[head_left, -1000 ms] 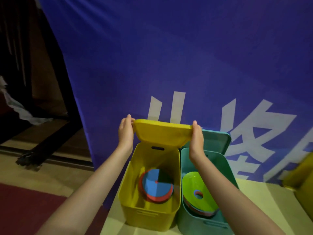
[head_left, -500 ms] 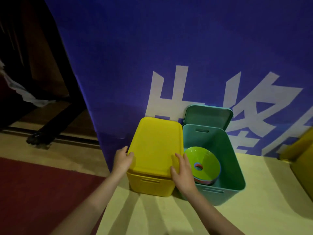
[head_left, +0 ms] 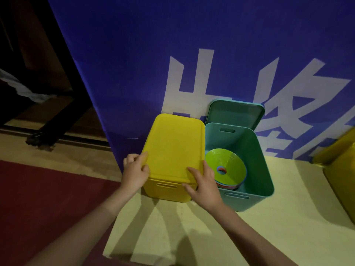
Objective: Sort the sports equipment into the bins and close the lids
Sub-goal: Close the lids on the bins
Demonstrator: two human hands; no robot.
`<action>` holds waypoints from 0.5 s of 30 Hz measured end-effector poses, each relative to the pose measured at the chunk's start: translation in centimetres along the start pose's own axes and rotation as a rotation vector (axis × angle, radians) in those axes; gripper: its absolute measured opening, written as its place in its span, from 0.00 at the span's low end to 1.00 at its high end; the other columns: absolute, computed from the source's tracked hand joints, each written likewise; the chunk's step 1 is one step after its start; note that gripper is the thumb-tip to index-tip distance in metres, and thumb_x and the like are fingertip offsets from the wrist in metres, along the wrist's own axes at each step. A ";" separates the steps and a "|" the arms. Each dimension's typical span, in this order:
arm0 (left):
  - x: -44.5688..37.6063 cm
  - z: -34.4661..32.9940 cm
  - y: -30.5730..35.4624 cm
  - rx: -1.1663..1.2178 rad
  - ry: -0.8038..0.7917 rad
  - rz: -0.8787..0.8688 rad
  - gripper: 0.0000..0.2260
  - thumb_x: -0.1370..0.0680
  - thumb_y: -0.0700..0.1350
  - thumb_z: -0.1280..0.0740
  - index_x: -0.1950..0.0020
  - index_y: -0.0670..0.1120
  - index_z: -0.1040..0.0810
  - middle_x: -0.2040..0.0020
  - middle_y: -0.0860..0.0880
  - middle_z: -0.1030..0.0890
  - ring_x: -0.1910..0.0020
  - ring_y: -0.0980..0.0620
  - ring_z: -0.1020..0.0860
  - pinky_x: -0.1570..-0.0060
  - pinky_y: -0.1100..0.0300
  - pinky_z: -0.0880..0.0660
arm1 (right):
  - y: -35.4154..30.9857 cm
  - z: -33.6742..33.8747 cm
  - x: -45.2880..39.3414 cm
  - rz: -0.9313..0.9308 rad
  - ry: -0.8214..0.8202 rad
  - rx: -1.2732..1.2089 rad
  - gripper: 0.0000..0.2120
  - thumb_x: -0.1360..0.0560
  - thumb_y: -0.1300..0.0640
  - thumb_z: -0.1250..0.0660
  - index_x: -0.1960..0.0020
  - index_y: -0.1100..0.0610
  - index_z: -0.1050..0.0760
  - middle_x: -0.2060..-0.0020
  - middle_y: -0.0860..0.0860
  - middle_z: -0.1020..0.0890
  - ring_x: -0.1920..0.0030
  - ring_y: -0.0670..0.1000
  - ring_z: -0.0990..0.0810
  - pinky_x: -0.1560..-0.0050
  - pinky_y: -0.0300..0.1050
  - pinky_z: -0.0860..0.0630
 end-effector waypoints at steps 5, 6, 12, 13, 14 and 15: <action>1.8 -1.2 -1.4 0.261 -0.156 0.040 0.23 0.21 0.51 0.36 0.26 0.53 0.35 0.24 0.46 0.43 0.26 0.47 0.42 0.30 0.53 0.39 | -0.2 -0.4 0.0 0.106 0.006 0.104 0.30 0.26 0.34 0.45 0.28 0.46 0.34 0.23 0.57 0.48 0.23 0.57 0.52 0.25 0.56 0.44; 1.8 -1.0 -1.6 0.327 -0.125 0.071 0.22 0.20 0.50 0.37 0.26 0.51 0.34 0.25 0.46 0.40 0.27 0.49 0.39 0.31 0.55 0.38 | 0.0 0.0 -0.2 0.057 0.014 0.050 0.30 0.25 0.35 0.42 0.27 0.48 0.34 0.23 0.58 0.48 0.23 0.57 0.52 0.24 0.54 0.46; 2.4 0.1 -1.4 0.517 0.031 0.133 0.16 0.19 0.45 0.39 0.31 0.48 0.27 0.32 0.49 0.27 0.33 0.53 0.29 0.34 0.55 0.31 | 1.0 0.6 -0.8 -0.060 -0.019 -0.072 0.37 0.29 0.37 0.32 0.25 0.48 0.40 0.23 0.58 0.48 0.24 0.57 0.48 0.26 0.49 0.44; 2.5 0.3 -1.3 0.539 0.052 0.133 0.16 0.19 0.44 0.39 0.31 0.47 0.27 0.34 0.48 0.25 0.35 0.53 0.27 0.34 0.53 0.30 | 1.0 0.6 -0.8 -0.058 -0.022 -0.084 0.38 0.29 0.37 0.31 0.25 0.48 0.40 0.23 0.57 0.47 0.24 0.57 0.48 0.26 0.50 0.44; 2.5 0.5 -1.1 0.562 0.059 0.124 0.16 0.19 0.42 0.38 0.31 0.47 0.27 0.36 0.48 0.24 0.37 0.53 0.26 0.35 0.52 0.29 | 0.8 0.6 -1.0 -0.039 -0.019 -0.082 0.38 0.30 0.38 0.30 0.25 0.47 0.40 0.23 0.56 0.47 0.24 0.56 0.49 0.26 0.50 0.45; 2.6 0.5 -0.7 0.562 0.050 0.100 0.16 0.20 0.41 0.38 0.31 0.47 0.28 0.37 0.49 0.23 0.38 0.54 0.25 0.36 0.52 0.28 | 0.7 0.7 -1.2 -0.008 -0.015 -0.069 0.37 0.29 0.39 0.30 0.25 0.47 0.39 0.23 0.54 0.46 0.24 0.55 0.50 0.26 0.50 0.46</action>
Point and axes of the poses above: each hand's wrist, its own x-axis away from the middle knuckle, its own z-axis out of the back of the hand, y = z × x, the point moved 7 cm from there along -x, towards the middle knuckle
